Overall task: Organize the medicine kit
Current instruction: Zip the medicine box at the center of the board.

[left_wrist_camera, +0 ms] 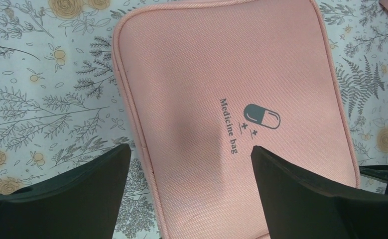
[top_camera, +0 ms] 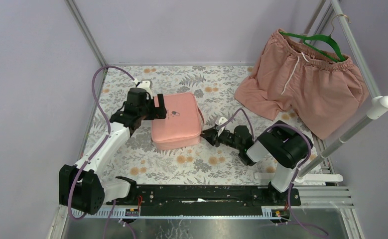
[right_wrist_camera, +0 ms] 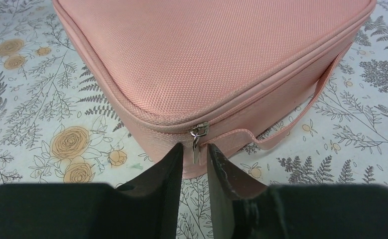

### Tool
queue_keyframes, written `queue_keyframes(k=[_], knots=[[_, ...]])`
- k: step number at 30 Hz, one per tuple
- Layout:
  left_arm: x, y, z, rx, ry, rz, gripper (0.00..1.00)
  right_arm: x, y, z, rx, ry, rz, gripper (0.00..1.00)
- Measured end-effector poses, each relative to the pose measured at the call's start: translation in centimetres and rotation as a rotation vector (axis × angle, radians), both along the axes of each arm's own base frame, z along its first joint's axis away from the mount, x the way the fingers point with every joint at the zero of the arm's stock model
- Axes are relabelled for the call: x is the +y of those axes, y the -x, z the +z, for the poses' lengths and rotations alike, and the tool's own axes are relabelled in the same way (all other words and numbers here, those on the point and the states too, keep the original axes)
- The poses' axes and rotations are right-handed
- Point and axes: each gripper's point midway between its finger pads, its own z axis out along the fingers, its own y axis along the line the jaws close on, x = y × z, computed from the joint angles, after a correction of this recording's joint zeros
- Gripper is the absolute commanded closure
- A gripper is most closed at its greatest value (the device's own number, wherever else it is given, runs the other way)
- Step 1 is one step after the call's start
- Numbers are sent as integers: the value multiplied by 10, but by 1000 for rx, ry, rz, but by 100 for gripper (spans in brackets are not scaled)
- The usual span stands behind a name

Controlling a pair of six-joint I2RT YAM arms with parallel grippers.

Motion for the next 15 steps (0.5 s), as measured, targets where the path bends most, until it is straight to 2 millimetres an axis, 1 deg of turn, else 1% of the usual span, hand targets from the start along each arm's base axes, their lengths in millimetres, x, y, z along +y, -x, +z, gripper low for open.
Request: queue_keyframes(k=[8,13,15], knots=[[-2,1,-1,3,10,-13,1,3,-1,-4,14,0,14,82],[-1,1,-1,4,12,-12,1,3,-5,-2,11,-5,8,93],[-1,1,-1,4,12,-10,1,2,-6,-1,12,-8,4,100]])
